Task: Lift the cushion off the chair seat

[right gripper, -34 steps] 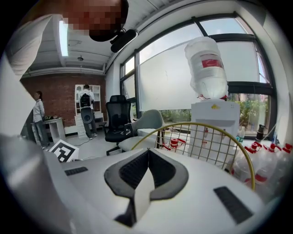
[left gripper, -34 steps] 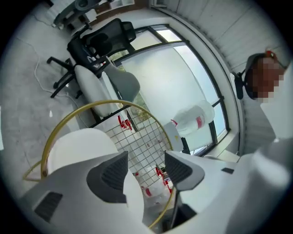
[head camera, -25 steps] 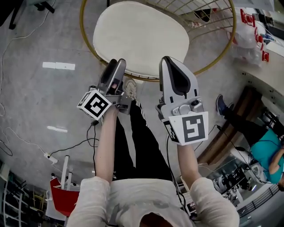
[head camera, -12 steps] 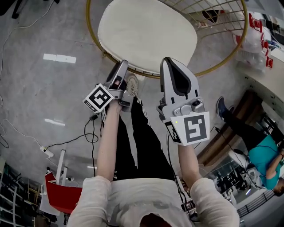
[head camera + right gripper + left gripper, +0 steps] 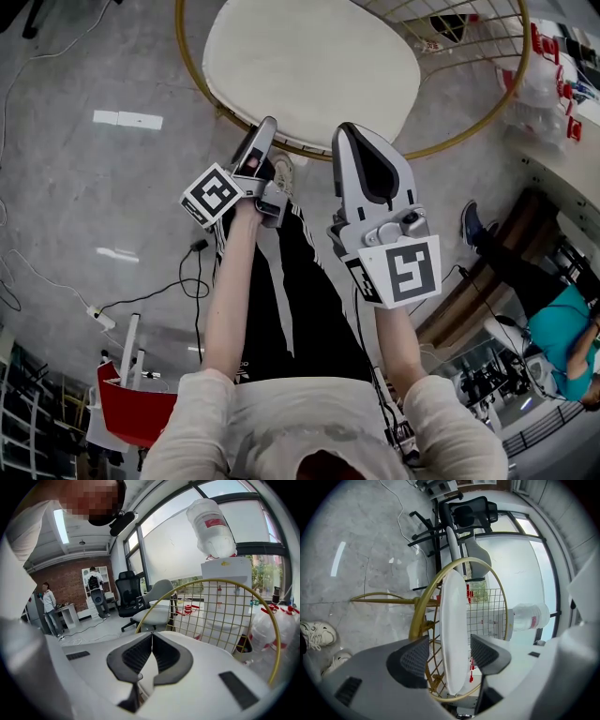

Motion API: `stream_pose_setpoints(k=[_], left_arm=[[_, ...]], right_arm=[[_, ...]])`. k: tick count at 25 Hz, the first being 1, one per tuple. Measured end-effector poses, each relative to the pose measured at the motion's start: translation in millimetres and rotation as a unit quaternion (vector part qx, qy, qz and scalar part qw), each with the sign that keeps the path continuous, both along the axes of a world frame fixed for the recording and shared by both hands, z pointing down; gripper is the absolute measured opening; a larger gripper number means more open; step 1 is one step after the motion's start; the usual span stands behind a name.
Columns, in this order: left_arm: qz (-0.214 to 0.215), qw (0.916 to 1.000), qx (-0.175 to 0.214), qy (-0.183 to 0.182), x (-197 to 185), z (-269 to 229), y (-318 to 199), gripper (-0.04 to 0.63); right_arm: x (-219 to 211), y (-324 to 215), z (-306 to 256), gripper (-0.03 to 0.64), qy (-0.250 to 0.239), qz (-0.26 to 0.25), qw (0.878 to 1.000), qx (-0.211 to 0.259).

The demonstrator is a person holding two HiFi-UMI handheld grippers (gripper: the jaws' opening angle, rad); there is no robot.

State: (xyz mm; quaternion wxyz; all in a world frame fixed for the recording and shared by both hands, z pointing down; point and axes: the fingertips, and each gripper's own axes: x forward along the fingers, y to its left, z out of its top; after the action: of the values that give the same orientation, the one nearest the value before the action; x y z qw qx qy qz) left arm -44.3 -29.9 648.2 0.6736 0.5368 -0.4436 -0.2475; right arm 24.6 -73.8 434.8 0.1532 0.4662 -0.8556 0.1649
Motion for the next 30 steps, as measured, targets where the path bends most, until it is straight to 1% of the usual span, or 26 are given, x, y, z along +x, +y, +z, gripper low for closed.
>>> stream_pose_setpoints(k=[4, 7, 9, 12, 15, 19, 22, 25, 27, 30], left_arm=[[-0.003, 1.0, 0.005, 0.008, 6.6, -0.1, -11.0, 0.268], [0.012, 0.9999, 0.01, 0.002, 12.2, 1.6, -17.4, 0.268], [0.016, 0.9998, 0.009, 0.008, 15.5, 2.9, -20.3, 0.268], [0.01, 0.9996, 0.005, 0.028, 20.0, 4.3, -27.4, 0.268], [0.011, 0.9996, 0.007, 0.027, 27.5, 5.9, -37.7, 0.268], [0.003, 0.9995, 0.007, 0.031, 33.0, 8.2, -46.9, 0.268], [-0.009, 0.999, 0.007, 0.042, 39.6, 13.3, -56.7, 0.266], [-0.015, 0.9984, 0.012, 0.053, 44.8, 14.0, -61.2, 0.264], [-0.012, 0.9984, 0.014, 0.053, 46.9, 13.8, -61.2, 0.262], [-0.011, 0.999, 0.018, 0.039, 46.7, 15.3, -60.1, 0.241]], right_arm=[[6.0, 1.8, 5.2, 0.017, -0.003, 0.007, 1.0, -0.006], [8.8, 1.0, 6.4, 0.017, -0.006, 0.011, 1.0, -0.006], [10.5, 0.9, 6.9, 0.017, -0.009, 0.015, 1.0, -0.007], [14.7, 0.5, 8.4, 0.017, -0.011, 0.019, 1.0, -0.01], [22.5, -1.2, 11.1, 0.017, -0.014, 0.02, 1.0, -0.013], [28.7, -2.9, 13.9, 0.017, -0.022, 0.027, 0.999, -0.018], [36.5, -7.1, 18.8, 0.017, -0.025, 0.032, 0.999, -0.02], [40.1, -8.9, 23.3, 0.017, -0.015, 0.025, 0.999, -0.017], [39.8, -8.9, 25.1, 0.017, -0.015, 0.023, 0.999, -0.018], [41.0, -10.0, 26.9, 0.017, -0.023, 0.028, 0.999, -0.022]])
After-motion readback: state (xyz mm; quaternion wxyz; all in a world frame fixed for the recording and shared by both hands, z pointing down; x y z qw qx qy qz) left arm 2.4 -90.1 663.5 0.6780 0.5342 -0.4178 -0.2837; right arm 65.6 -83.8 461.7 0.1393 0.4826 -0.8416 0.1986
